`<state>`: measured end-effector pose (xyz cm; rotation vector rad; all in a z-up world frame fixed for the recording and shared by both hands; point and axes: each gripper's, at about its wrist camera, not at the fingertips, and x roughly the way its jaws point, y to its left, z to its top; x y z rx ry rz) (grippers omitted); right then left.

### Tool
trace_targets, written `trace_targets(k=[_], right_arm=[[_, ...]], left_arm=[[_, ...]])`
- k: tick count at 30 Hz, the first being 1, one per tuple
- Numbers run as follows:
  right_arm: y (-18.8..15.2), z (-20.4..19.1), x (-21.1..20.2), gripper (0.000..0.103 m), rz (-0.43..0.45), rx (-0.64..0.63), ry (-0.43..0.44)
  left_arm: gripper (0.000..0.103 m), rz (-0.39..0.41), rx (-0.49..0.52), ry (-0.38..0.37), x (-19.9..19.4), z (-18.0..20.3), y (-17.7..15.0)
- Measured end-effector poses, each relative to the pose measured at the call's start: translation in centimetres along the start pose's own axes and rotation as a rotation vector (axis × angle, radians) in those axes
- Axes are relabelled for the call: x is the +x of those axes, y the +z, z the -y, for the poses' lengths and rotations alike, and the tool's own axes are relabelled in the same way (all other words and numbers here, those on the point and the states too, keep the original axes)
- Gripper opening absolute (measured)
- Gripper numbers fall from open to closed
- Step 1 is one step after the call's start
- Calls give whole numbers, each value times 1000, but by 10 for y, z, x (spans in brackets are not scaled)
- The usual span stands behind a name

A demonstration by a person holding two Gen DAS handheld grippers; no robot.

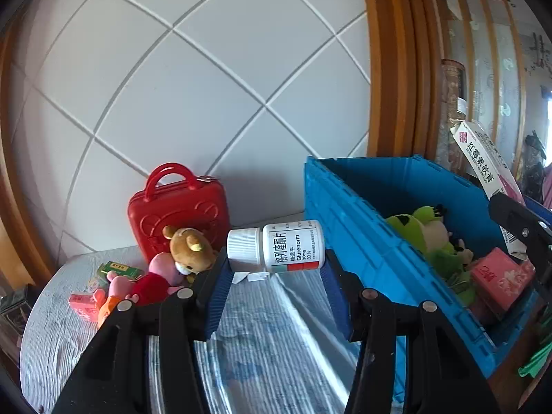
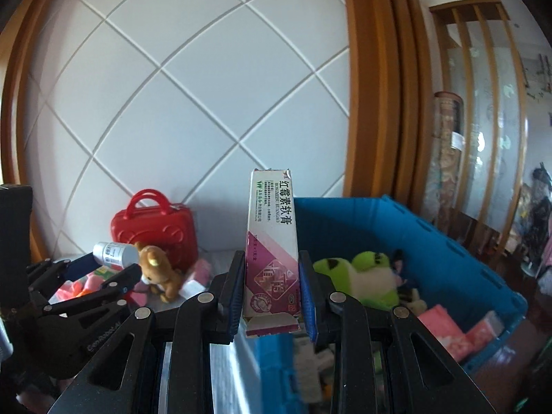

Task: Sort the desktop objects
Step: 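Lift and carry the pill bottle and ointment box over the blue bin, then open left tool to drop the pill bottle while right tool drops the ointment box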

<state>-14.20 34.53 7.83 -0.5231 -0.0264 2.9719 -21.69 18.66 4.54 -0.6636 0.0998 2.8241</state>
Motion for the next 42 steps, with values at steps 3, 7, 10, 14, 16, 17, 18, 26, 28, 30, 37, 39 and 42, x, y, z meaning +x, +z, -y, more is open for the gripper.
trace_targets(k=[3,7,10,14,16,17,18,26,28,30,37,39,42], right_arm=[[-7,32,-3,28,-6,9,-69],[-16,71,-1,28,-33,36,-105],[-25,97,4,28,-57,49,-117],[-38,123,15,28,-95,70,-122],[-46,136,20,28,-114,78,-124],[-49,141,24,28,-125,82,-123],[-52,147,28,28,-134,85,-119],[-67,166,56,28,-194,77,-89],[-68,169,61,28,-202,75,-85],[-69,171,64,28,-206,75,-85],[-71,176,69,31,-218,69,-104],[-71,178,69,40,-221,72,-112],[-69,178,63,58,-212,71,-125]], left_arm=[[50,13,47,-30,-3,40,2],[50,-11,86,-83,1,89,3],[50,-7,148,-110,2,131,3],[50,-18,230,-119,9,177,-1],[50,-43,253,-128,17,193,-4],[50,-60,261,-129,22,199,-6],[50,-75,265,-132,27,203,-8],[51,-132,283,-111,45,217,-18],[51,-134,277,-110,46,217,-17],[52,-139,275,-109,47,216,-17],[80,-119,282,-121,42,215,-15],[80,-113,281,-124,40,214,-15],[80,-106,266,-113,35,207,-13]])
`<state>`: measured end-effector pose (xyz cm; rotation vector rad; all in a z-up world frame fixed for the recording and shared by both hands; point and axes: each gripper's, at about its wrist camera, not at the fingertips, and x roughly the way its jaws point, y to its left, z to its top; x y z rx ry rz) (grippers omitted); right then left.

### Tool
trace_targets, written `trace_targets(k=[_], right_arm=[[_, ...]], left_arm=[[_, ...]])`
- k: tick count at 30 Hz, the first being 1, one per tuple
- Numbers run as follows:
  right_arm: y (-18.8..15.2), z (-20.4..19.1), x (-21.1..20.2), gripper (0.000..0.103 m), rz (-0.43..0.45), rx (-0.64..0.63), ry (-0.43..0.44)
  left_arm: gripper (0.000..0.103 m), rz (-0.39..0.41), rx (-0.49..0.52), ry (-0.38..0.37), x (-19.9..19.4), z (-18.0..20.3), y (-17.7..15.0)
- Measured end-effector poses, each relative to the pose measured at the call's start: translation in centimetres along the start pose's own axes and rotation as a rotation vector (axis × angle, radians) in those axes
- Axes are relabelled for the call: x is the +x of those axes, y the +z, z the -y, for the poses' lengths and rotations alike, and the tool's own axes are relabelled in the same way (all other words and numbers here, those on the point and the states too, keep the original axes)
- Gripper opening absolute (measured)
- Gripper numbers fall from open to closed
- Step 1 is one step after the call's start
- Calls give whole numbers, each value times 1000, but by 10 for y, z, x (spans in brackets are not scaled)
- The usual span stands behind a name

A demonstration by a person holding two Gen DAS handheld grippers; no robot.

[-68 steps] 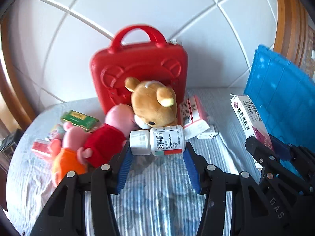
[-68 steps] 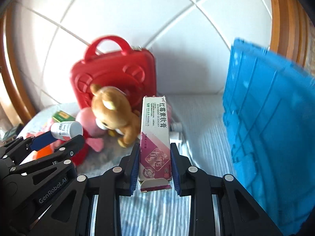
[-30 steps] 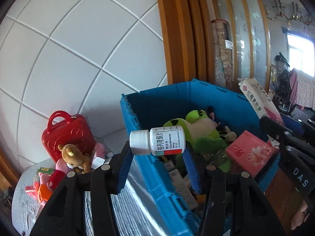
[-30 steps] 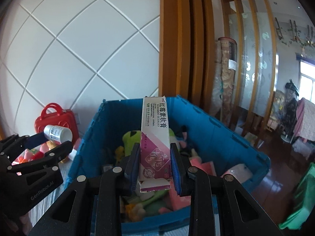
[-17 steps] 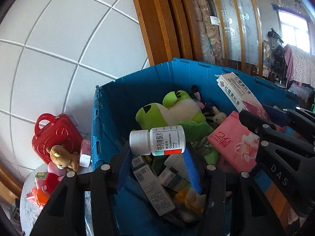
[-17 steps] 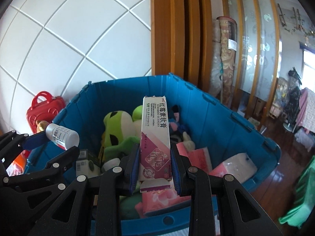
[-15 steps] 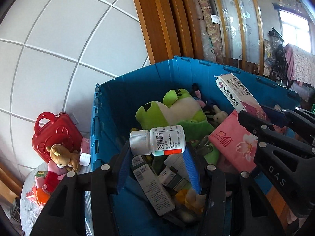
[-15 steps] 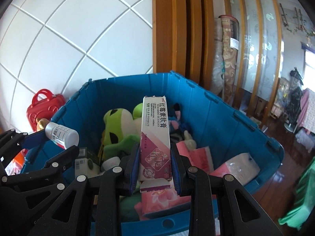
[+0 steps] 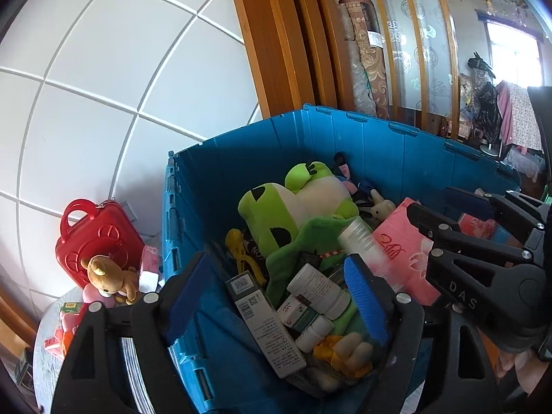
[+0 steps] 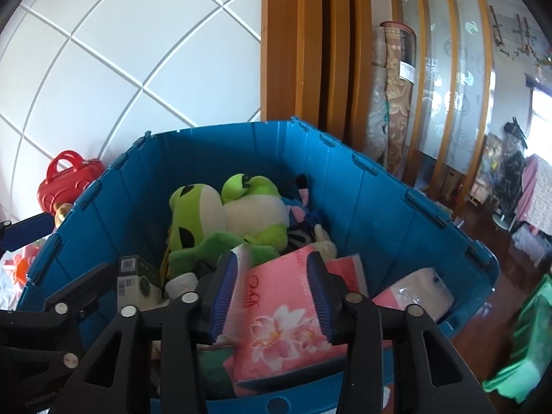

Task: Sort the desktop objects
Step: 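Open left tool to drop the pill bottle while right tool drops the ointment box, then move both tools back toward the brown teddy bear on the bed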

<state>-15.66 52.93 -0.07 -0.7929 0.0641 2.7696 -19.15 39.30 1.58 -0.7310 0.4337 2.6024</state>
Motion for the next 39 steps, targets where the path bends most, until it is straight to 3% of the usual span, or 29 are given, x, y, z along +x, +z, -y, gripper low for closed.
trace_targets(k=[1,3,5,8,15,23,30,39], right_arm=[[1,0,-3,64,6,-1,-5],[4,-3,-13,87,31,-5,-21],[8,-7,-24,97,59,-11,-32],[15,-19,-40,103,102,-27,-27],[32,-66,-69,103,158,-58,47],[39,-157,-92,103,210,-153,183],[36,-245,-90,103,188,-230,307],[26,-341,-69,103,113,-358,415]], left_arm=[[80,4,-7,4,-3,-3,0],[80,27,-21,5,-13,-12,-1],[89,54,-37,21,-25,-24,-4],[100,96,-73,58,-45,-48,-8],[100,111,-182,140,-73,-118,-31],[100,60,-327,295,-93,-218,-77],[100,5,-412,419,-109,-294,-122],[100,-76,-542,509,-109,-379,-174]])
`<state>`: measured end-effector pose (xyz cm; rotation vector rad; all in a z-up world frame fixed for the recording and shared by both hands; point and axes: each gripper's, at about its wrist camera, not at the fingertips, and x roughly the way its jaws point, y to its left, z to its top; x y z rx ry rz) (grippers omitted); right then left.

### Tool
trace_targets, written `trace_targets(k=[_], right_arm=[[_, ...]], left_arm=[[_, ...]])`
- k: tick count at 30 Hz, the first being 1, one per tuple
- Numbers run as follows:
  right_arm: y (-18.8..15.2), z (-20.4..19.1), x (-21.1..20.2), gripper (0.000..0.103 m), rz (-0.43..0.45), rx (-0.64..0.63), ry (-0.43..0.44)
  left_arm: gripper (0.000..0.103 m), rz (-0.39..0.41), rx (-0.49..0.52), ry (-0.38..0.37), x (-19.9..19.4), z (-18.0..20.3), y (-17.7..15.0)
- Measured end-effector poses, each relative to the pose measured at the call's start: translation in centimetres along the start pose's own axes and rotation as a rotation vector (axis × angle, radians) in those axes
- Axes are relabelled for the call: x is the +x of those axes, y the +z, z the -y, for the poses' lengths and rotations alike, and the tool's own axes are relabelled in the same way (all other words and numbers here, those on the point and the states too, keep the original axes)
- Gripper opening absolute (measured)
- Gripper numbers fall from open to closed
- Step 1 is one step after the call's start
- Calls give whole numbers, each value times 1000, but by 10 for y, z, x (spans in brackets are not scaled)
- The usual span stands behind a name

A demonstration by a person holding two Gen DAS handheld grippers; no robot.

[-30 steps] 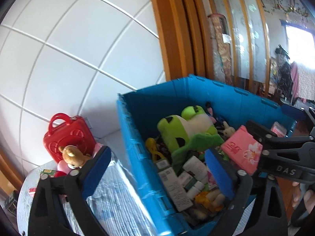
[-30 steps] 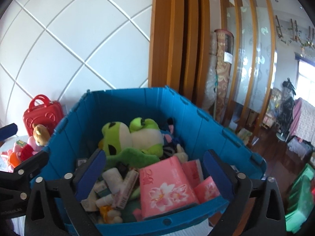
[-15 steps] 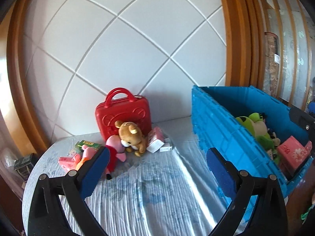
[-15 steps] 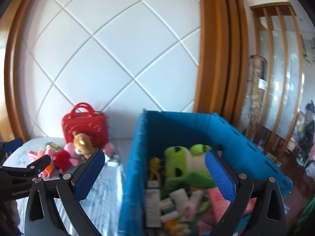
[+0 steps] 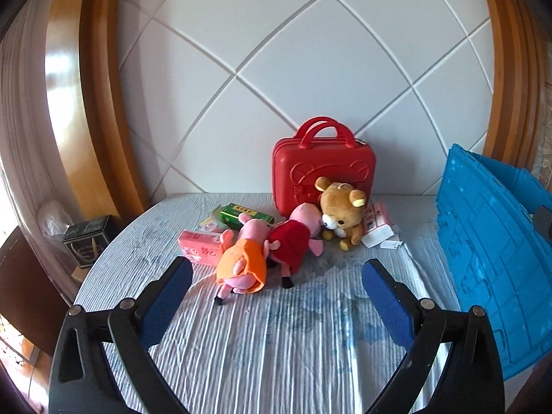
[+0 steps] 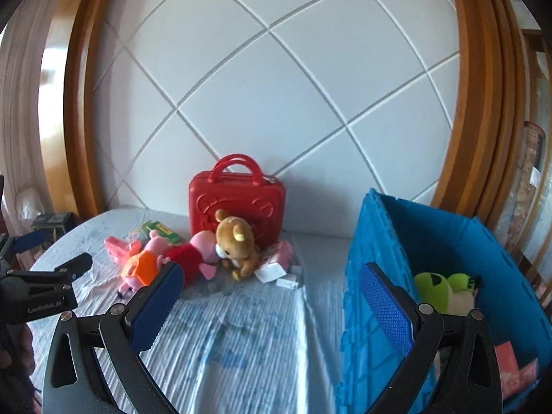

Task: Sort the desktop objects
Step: 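Move both tools back toward the brown teddy bear on the bed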

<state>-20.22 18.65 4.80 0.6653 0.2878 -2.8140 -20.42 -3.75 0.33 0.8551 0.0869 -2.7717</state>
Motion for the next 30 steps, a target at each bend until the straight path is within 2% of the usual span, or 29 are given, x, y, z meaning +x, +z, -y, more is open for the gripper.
trace_targets(k=[6,12,18,24,28,30], right_arm=[[1,-13,38,103,-56,-8,29],[-3,-9,90,103,-128,1,25],[-5,-4,147,103,-198,23,32],[-5,6,209,103,-257,67,-7],[-8,20,244,103,-278,116,-46],[-7,27,259,103,-270,154,-34]], left_arm=[[100,-55,-46,34,33,-27,-1],[100,-97,-40,33,71,-25,4],[100,-142,14,-20,123,0,14],[100,-198,46,-97,189,36,30],[100,-201,78,-150,229,68,48],[100,-198,88,-161,247,80,53]])
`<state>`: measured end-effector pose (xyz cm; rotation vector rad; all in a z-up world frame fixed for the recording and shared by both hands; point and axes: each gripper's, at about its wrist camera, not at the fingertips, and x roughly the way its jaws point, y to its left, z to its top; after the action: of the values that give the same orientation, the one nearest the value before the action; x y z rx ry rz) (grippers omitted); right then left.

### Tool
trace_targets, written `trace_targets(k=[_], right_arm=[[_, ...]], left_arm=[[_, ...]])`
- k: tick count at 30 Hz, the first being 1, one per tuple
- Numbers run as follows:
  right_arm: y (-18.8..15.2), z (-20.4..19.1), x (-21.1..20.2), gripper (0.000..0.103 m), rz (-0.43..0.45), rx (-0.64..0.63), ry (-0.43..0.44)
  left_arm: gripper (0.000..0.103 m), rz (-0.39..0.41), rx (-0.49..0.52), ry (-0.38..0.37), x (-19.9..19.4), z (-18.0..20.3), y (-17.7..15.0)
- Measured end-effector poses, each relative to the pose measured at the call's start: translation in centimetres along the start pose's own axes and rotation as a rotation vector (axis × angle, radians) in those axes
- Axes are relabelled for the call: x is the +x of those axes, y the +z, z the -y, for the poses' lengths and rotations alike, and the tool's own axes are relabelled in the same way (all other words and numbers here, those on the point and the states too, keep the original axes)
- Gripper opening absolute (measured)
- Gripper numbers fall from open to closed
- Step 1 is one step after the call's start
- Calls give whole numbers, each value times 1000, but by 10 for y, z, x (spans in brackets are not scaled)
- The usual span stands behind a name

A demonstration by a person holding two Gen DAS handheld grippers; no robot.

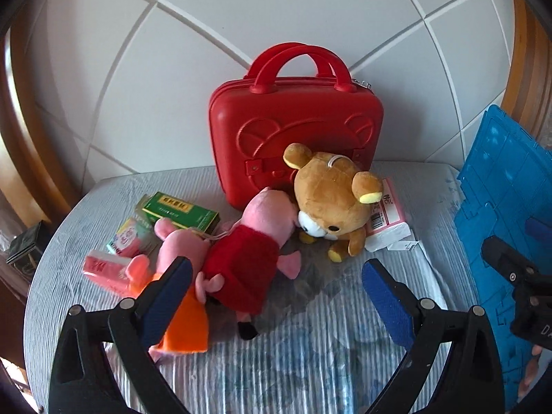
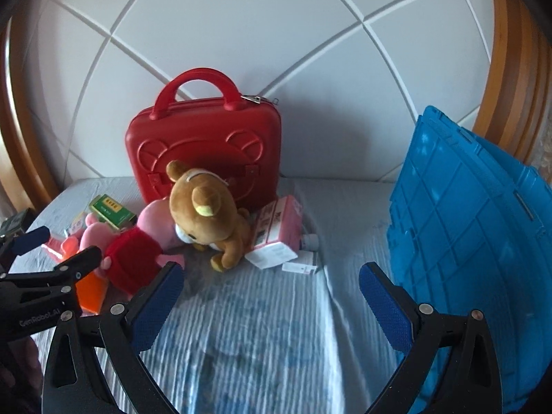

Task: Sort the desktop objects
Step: 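Move both tools back toward the brown teddy bear on the bed, then grasp the brown teddy bear with right tool while left tool grasps it too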

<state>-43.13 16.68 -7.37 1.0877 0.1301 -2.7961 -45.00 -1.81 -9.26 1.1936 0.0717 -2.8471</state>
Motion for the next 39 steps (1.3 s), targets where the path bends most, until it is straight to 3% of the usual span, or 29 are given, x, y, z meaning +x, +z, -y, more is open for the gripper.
trace_targets(k=[2,5,11,14,15,17,23,28,33,34,35,37,39], right_arm=[[6,0,17,100,-5,15,41],[12,-11,39,76,-18,16,109],[26,-37,83,75,-26,16,184],[34,-46,108,69,-32,16,187],[36,-48,118,52,-37,20,177],[36,-46,135,30,-71,32,187],[14,-34,128,30,-74,-50,194],[-18,-13,115,29,-79,-116,192],[-37,-9,106,29,-88,-163,205],[-39,-8,105,29,-91,-162,211],[-39,-7,106,29,-95,-155,216],[-42,-4,106,29,-99,-130,228],[-44,-2,107,29,-102,-100,246]], left_arm=[[100,-3,16,-10,18,4,6],[93,-10,53,7,43,3,10],[92,-22,37,-10,80,-15,20],[92,-19,25,-24,91,-20,27],[92,-14,28,-26,94,-20,29],[92,-12,52,-16,101,-17,32],[92,17,118,-62,105,-4,44],[92,29,146,-189,88,8,40],[91,23,202,-226,84,31,36],[83,20,209,-229,85,34,37],[68,10,214,-234,87,37,37],[50,-9,196,-288,88,39,35],[46,-7,194,-294,85,40,32]])
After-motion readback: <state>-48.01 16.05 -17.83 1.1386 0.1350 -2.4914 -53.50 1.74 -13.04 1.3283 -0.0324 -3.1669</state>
